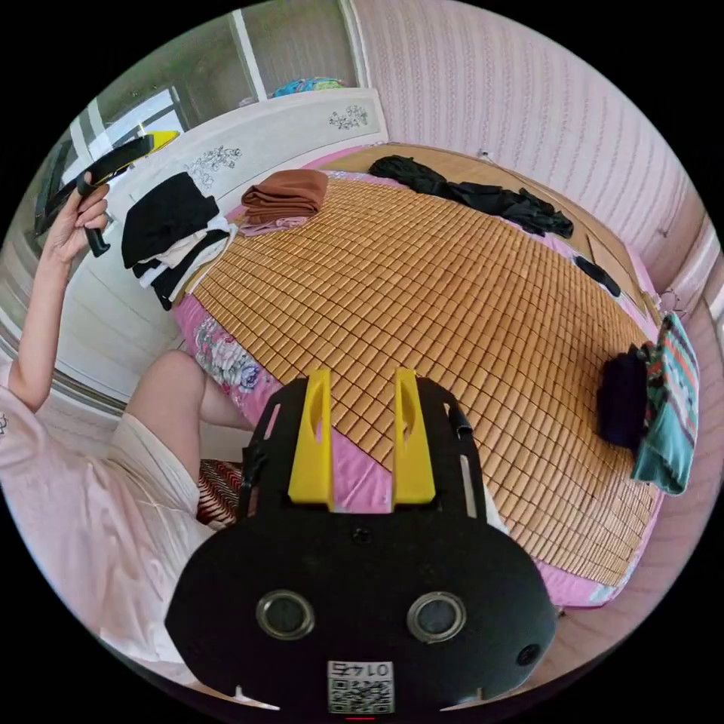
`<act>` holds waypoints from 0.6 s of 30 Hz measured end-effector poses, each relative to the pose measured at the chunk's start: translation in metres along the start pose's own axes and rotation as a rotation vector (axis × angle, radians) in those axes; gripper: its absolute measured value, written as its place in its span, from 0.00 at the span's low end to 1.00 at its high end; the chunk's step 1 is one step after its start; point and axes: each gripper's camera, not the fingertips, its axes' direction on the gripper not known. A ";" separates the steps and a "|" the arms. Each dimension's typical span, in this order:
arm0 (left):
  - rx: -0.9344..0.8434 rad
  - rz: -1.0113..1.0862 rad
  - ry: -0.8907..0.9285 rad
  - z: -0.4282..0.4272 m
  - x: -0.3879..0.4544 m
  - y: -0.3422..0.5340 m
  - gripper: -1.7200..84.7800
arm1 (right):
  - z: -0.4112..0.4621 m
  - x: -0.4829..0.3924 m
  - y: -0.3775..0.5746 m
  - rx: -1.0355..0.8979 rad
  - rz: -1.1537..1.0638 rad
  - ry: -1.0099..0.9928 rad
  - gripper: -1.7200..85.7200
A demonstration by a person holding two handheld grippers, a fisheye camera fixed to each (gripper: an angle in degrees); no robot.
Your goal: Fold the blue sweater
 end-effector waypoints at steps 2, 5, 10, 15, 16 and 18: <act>0.005 0.031 0.070 0.016 0.041 0.009 0.15 | -0.023 0.009 0.016 0.011 0.014 0.073 0.17; -0.012 0.094 0.154 0.048 0.111 0.026 0.15 | -0.057 0.027 0.041 0.031 0.031 0.151 0.17; 0.014 0.156 0.386 0.095 0.203 0.054 0.15 | -0.103 0.075 0.085 0.046 0.110 0.211 0.18; -0.043 0.175 0.503 0.172 0.288 0.082 0.15 | -0.129 0.133 0.118 0.064 0.146 0.270 0.18; -0.062 0.179 0.508 0.184 0.298 0.083 0.15 | -0.132 0.149 0.123 0.053 0.144 0.299 0.18; -0.135 0.217 0.536 0.235 0.342 0.083 0.15 | -0.137 0.175 0.128 0.032 0.152 0.348 0.18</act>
